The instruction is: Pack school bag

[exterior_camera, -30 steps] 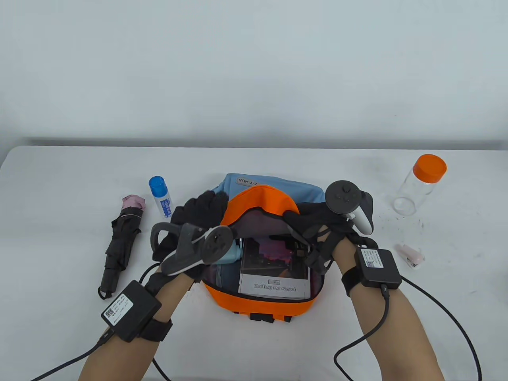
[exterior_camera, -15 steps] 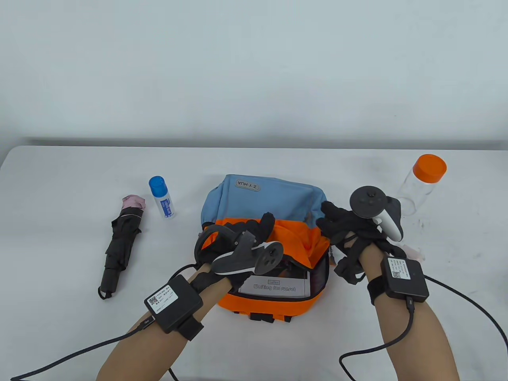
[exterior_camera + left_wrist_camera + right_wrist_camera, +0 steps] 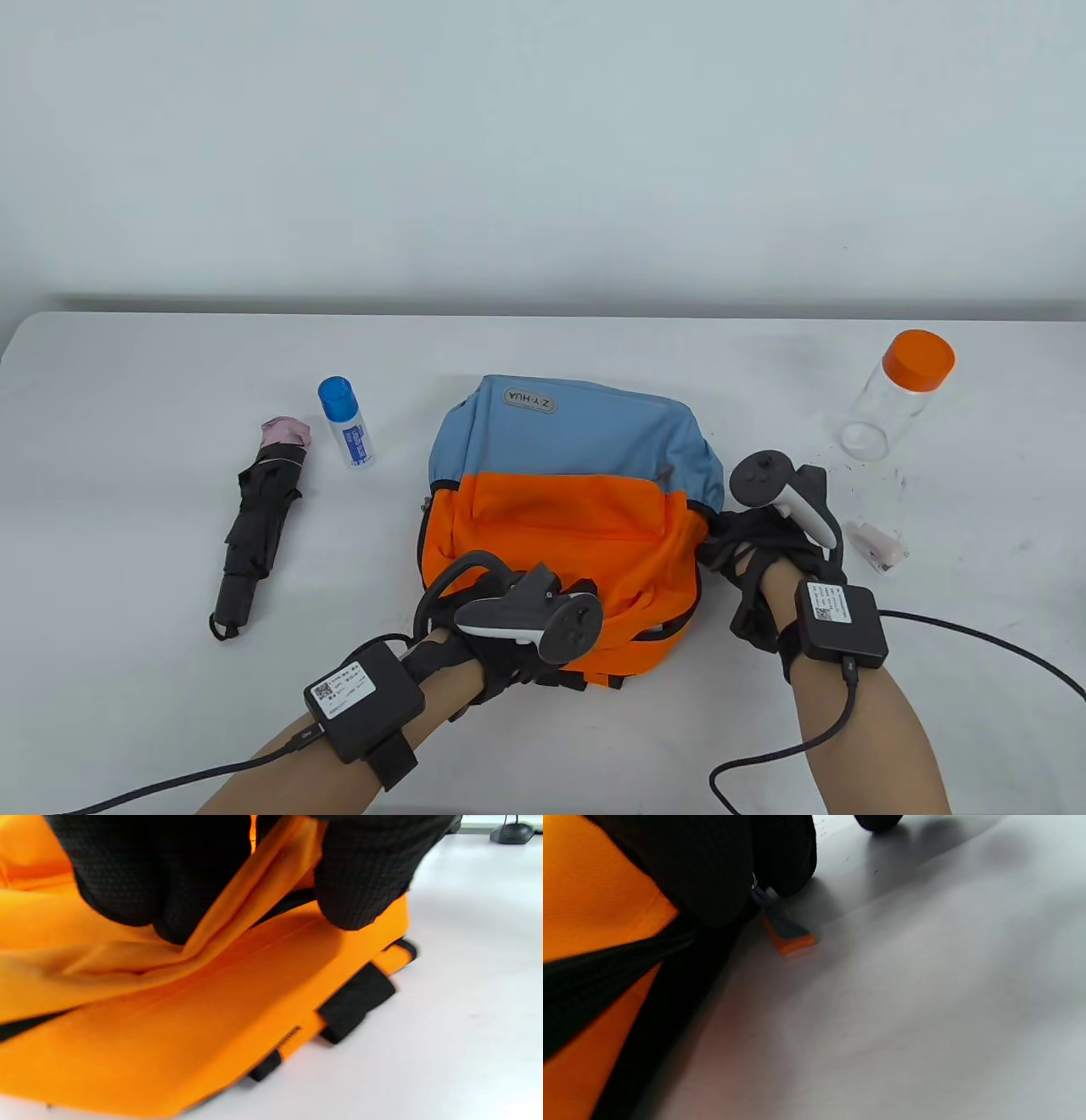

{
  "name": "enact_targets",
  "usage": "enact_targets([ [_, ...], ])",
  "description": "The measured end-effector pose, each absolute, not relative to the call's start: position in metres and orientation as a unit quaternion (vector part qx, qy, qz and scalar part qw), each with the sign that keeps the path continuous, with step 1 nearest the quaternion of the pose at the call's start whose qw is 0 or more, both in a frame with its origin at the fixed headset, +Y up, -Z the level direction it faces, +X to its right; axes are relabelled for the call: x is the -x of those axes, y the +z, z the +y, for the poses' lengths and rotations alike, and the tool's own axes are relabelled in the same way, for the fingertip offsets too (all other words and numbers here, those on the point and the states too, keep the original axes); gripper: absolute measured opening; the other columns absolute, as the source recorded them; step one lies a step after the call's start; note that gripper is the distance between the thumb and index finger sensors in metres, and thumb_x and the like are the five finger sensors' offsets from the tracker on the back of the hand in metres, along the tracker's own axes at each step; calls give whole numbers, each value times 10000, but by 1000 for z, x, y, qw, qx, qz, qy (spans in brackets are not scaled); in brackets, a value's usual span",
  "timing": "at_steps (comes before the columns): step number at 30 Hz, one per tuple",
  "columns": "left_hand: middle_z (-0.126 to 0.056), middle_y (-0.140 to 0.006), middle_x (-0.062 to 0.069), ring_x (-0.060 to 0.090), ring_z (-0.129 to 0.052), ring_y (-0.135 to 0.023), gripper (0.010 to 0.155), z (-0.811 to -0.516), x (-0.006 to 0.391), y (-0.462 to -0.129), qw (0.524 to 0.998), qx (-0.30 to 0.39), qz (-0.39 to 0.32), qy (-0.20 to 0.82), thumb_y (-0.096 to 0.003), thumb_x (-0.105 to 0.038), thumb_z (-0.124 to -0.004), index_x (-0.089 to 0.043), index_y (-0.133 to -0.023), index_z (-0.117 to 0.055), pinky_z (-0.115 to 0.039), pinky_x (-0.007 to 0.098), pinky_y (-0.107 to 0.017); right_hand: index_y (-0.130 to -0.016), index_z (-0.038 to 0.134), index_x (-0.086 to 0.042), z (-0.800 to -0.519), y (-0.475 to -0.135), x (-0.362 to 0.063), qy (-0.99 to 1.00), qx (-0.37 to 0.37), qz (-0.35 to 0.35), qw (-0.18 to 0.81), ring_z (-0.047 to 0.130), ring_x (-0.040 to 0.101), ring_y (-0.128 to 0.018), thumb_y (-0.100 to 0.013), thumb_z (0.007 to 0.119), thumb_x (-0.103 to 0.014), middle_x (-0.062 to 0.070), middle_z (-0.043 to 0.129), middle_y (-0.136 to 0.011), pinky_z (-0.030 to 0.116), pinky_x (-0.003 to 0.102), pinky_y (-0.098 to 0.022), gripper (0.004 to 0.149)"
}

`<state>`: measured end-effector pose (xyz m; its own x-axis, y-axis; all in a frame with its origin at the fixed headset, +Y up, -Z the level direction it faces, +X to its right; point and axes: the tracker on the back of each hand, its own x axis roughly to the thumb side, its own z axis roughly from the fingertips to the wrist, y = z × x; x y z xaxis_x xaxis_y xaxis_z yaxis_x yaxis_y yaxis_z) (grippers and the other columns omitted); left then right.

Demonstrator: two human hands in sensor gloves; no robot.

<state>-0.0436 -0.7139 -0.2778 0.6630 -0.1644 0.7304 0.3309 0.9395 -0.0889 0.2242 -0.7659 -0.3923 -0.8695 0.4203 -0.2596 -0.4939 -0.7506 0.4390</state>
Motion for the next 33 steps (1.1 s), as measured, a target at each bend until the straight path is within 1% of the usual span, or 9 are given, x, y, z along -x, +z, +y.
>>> enact_targets([
  [3, -864, -911, 150, 296, -1030, -591, 859, -718, 36, -280, 904, 100, -389, -147, -538, -503, -808, -152, -1210, -405, -913, 517, -544, -931, 773, -78, -771, -391, -227, 927, 104, 227, 281, 194, 670, -859, -383, 904, -347, 419, 220, -1065, 335, 802, -549, 624],
  [8, -850, -842, 148, 287, -1002, -520, 887, -725, 30, -283, 899, 88, -405, -143, -489, -558, -858, -180, -1191, -471, -906, 535, -528, -711, 955, -58, -778, -386, -223, 917, 136, 158, 341, 166, 667, -839, -374, 909, -270, 356, 294, -1078, 255, 811, -503, 401],
  [13, -841, -843, 152, 283, -995, -521, 897, -726, 31, -281, 900, 82, -404, -146, -489, -556, -867, -180, -1194, -459, -906, 536, -534, -724, 853, -4, -777, -389, -218, 916, 106, 204, 329, 99, 659, -828, -431, 807, -269, 372, 193, -1064, 214, 818, -494, 398],
  [20, -842, -849, 139, 267, -993, -528, 864, -726, 37, -279, 901, 67, -407, -135, -494, -554, -862, -209, -1187, -477, -910, 528, -541, -720, 856, -26, -765, -388, -235, 911, 96, 173, 363, 289, 648, -862, -423, 814, -267, 412, 480, -1016, 361, 788, -542, 385],
  [23, -845, -845, 140, 268, -996, -524, 854, -726, 36, -281, 901, 74, -407, -132, -494, -547, -867, -213, -1183, -487, -912, 529, -539, -899, 786, -22, -762, -387, -245, 929, 109, 184, 302, 326, 656, -872, -382, 863, -170, 400, 500, -1027, 391, 797, -552, 543],
  [26, -847, -842, 141, 271, -998, -520, 844, -726, 36, -282, 900, 78, -408, -130, -496, -542, -869, -213, -1177, -495, -915, 532, -537, -927, 761, -13, -766, -385, -239, 946, 82, 197, 244, 284, 669, -867, -314, 993, -346, 407, 402, -1053, 377, 800, -552, 735],
  [29, -841, -848, 148, 275, -991, -525, 833, -726, 38, -282, 896, 79, -418, -126, -504, -534, -859, -211, -1177, -489, -908, 539, -546, -966, 655, 7, -771, -386, -226, 953, 77, 203, 209, 217, 677, -860, -274, 929, -524, 461, 259, -1048, 337, 805, -552, 914],
  [32, -835, -859, 151, 280, -987, -534, 818, -726, 39, -281, 895, 78, -421, -124, -506, -516, -862, -221, -1172, -490, -896, 554, -569, -1052, 427, -40, -775, -391, -219, 972, 97, 150, 155, 243, 676, -862, -282, 918, -506, 459, 217, -1040, 364, 799, -555, 1025],
  [33, -836, -858, 152, 280, -987, -535, 815, -727, 39, -280, 895, 76, -420, -128, -505, -514, -862, -221, -1170, -493, -896, 556, -569, -1044, 474, -86, -777, -395, -218, 973, 84, 150, 154, 260, 670, -861, -287, 922, -495, 451, 234, -1041, 374, 795, -553, 970],
])
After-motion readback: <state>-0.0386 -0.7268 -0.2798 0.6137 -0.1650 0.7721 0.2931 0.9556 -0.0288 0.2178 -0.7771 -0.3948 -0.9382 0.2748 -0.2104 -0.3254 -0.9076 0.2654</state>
